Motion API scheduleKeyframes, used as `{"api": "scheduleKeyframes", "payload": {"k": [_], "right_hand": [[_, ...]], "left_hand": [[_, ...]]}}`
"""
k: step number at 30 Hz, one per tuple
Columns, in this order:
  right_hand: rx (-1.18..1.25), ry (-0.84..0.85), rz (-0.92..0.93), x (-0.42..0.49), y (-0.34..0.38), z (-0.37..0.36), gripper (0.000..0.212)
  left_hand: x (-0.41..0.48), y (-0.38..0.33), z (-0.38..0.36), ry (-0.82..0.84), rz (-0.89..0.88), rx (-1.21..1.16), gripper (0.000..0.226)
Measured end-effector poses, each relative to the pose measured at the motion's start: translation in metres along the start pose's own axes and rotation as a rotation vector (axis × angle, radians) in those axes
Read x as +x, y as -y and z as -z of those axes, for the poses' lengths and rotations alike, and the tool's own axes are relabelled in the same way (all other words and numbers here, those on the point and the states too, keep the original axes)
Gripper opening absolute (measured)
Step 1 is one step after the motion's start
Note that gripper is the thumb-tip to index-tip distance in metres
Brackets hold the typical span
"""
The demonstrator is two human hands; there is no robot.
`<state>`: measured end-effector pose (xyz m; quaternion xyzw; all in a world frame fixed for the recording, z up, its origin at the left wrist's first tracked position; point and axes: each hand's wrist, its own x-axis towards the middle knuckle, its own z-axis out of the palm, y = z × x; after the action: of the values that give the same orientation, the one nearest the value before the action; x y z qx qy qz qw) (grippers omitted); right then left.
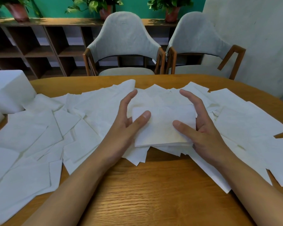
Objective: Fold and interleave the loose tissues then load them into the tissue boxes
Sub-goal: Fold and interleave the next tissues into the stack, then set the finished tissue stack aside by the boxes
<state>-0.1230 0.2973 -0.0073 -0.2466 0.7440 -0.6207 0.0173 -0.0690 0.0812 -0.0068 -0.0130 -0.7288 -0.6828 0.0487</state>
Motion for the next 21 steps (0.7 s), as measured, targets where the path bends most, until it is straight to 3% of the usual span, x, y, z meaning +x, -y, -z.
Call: {"api": "scheduleKeyframes", "payload": {"k": [4, 8, 11, 16, 21], "right_hand": [[-0.003, -0.014, -0.018, 0.002, -0.001, -0.001, 0.069], [-0.069, 0.049, -0.016, 0.001, -0.001, 0.001, 0.067], [-0.094, 0.080, -0.031, -0.001, -0.002, 0.003, 0.055], [-0.107, 0.053, -0.054, -0.001, -0.006, 0.003, 0.048], [-0.119, 0.054, -0.067, 0.001, 0.000, -0.008, 0.047]], "left_hand": [[0.000, 0.003, -0.003, 0.064, -0.183, 0.107, 0.083], [0.000, 0.010, -0.003, 0.034, -0.219, 0.256, 0.050], [0.000, 0.012, -0.001, 0.015, -0.184, 0.226, 0.033], [-0.001, 0.013, 0.004, 0.025, -0.039, 0.028, 0.038], [-0.004, 0.004, 0.017, 0.055, -0.032, 0.073, 0.041]]}}
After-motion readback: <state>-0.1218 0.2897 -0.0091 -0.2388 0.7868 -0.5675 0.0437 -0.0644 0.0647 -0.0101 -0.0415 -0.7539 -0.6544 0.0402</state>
